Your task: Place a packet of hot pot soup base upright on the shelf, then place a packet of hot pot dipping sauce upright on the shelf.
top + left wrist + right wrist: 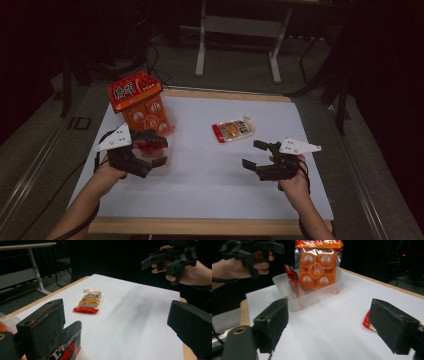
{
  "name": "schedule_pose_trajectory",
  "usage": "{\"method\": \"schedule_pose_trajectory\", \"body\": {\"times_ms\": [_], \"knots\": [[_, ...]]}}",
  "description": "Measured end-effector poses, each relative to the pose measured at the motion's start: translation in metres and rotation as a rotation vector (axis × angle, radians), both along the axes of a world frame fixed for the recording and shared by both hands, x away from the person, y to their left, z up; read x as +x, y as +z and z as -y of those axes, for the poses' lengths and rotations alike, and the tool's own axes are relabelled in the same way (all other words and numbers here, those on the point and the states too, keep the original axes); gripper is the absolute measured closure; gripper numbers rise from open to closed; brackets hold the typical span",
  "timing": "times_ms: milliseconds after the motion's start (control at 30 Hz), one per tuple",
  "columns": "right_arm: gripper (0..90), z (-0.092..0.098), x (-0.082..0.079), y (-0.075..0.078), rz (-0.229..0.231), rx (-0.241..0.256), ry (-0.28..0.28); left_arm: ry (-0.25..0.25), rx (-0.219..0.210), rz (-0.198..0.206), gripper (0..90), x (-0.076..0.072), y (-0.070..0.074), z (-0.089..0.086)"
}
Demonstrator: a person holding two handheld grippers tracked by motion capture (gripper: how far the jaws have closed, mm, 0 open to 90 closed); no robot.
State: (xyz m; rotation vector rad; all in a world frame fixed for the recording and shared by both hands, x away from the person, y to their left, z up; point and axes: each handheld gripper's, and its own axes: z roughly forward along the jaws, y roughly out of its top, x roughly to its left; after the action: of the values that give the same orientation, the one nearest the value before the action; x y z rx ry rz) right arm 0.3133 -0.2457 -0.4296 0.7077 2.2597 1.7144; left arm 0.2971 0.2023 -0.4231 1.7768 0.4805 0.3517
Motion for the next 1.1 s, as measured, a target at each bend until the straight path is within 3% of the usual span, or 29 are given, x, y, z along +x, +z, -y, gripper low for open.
{"method": "schedule_pose_trajectory", "body": {"times_ms": [267,367,833,1100], "knots": [[13.9,0.005,0.002,0.000,0.023,0.007,-0.028,-0.034,-0.010,0.001,1.7,-0.003,0.001,0.011],[13.6,0.008,0.004,0.000,0.006,0.019,-0.044,-0.051,-0.007,0.000,1.7,-0.004,0.001,0.016],[12.2,0.018,0.021,-0.008,0.002,-0.041,-0.164,-0.122,-0.016,-0.008,1.7,-0.014,-0.007,0.050],[18.8,0.027,0.041,-0.014,-0.019,-0.070,-0.233,-0.163,-0.027,-0.008,1.7,-0.026,-0.017,0.069]]}}
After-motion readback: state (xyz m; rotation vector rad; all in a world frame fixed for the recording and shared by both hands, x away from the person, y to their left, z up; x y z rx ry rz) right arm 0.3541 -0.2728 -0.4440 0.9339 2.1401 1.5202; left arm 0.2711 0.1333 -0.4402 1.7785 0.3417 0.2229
